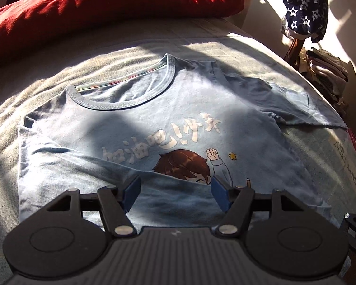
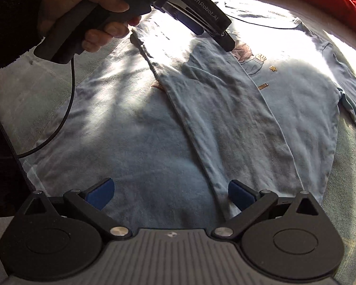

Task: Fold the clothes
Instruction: 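Press the folded side near the collar with the left gripper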

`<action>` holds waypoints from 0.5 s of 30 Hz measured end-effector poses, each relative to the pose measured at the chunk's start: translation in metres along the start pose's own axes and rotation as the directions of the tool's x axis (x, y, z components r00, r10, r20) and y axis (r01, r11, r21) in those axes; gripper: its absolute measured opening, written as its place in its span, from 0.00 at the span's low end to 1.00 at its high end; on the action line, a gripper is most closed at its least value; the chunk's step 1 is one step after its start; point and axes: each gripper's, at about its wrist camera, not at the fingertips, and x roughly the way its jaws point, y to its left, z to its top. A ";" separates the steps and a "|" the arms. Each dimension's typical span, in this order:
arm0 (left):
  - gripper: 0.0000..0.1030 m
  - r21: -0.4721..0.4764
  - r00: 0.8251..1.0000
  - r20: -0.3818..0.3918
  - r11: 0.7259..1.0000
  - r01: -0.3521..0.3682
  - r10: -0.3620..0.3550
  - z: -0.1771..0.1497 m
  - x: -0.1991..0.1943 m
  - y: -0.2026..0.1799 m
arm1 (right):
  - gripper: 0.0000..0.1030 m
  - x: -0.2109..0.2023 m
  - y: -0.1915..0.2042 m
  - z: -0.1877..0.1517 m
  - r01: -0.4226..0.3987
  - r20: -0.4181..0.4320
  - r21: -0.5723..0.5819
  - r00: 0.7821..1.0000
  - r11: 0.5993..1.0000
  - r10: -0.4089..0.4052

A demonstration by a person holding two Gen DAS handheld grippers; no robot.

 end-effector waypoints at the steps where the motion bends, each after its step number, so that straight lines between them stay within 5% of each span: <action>1: 0.67 0.008 1.000 -0.009 1.000 0.003 -0.003 0.000 0.002 -0.004 | 1.00 -0.002 -0.002 0.001 0.000 0.010 0.008 1.000 1.000 0.000; 5: 0.66 -0.022 0.998 -0.056 1.000 0.003 -0.004 0.000 0.028 -0.014 | 1.00 0.000 -0.013 0.007 0.011 0.051 0.021 0.999 1.000 -0.012; 10: 0.69 0.025 0.995 0.043 0.996 0.090 -0.091 0.021 0.010 -0.039 | 1.00 -0.001 -0.020 0.014 0.015 0.096 -0.024 0.995 1.000 -0.013; 15: 0.70 -0.017 0.997 -0.010 0.996 -0.083 0.083 0.023 0.002 -0.022 | 1.00 -0.005 -0.030 0.018 -0.034 0.125 -0.072 0.991 0.997 0.043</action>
